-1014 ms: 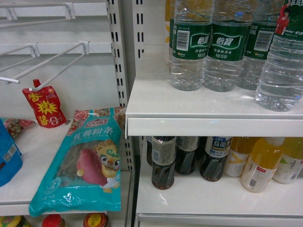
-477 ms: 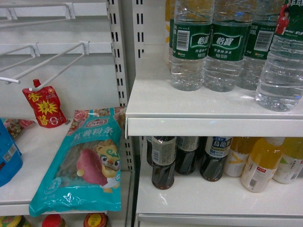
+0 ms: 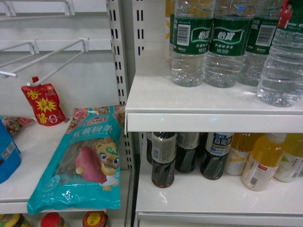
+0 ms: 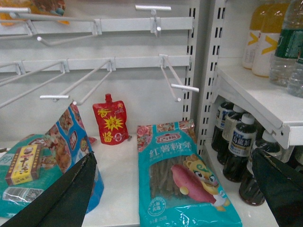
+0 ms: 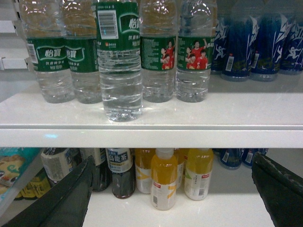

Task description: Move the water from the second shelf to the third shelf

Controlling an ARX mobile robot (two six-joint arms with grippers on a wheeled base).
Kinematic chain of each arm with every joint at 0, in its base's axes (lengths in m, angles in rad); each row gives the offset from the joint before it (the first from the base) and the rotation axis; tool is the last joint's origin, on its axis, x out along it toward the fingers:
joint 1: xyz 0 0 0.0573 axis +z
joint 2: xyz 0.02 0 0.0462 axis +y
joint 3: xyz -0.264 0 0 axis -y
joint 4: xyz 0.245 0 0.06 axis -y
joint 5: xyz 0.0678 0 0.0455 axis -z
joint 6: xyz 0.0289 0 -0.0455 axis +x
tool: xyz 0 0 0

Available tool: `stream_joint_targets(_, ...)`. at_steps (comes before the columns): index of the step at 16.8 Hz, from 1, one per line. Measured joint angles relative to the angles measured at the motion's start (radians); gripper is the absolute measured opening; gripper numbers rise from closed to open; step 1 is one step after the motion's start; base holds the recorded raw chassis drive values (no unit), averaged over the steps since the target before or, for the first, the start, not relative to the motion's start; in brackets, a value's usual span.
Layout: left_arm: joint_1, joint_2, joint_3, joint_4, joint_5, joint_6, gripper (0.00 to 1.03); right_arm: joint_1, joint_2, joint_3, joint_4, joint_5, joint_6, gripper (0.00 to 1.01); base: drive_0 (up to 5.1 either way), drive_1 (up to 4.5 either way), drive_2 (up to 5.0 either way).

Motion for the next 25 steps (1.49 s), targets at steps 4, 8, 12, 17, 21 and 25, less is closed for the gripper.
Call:
stream_joint_targets(4, 0.000, 0.000, 0.000, -0.002, 0.000, 0.000, 0.98, 0.000, 0.000, 0.000, -0.003, 0.000, 0.000, 0.98, 0.0, 0.00, 0.0)
stream_joint_targets(8, 0.000, 0.000, 0.000, -0.002, 0.000, 0.000, 0.98, 0.000, 0.000, 0.000, -0.003, 0.000, 0.000, 0.98, 0.0, 0.00, 0.0)
stream_joint_targets(12, 0.000, 0.000, 0.000, -0.003, 0.000, 0.000, 0.98, 0.000, 0.000, 0.000, -0.003, 0.000, -0.001, 0.98, 0.0, 0.00, 0.0)
stream_joint_targets(17, 0.000, 0.000, 0.000, -0.005, 0.000, 0.000, 0.98, 0.000, 0.000, 0.000, -0.006, 0.000, 0.000, 0.98, 0.0, 0.00, 0.0)
stream_joint_targets(21, 0.000, 0.000, 0.000, -0.005, 0.000, 0.000, 0.98, 0.000, 0.000, 0.000, -0.005, 0.000, 0.000, 0.98, 0.0, 0.00, 0.0)
stream_joint_targets(25, 0.000, 0.000, 0.000, -0.005, 0.000, 0.000, 0.98, 0.000, 0.000, 0.000, -0.005, 0.000, 0.000, 0.98, 0.0, 0.00, 0.0)
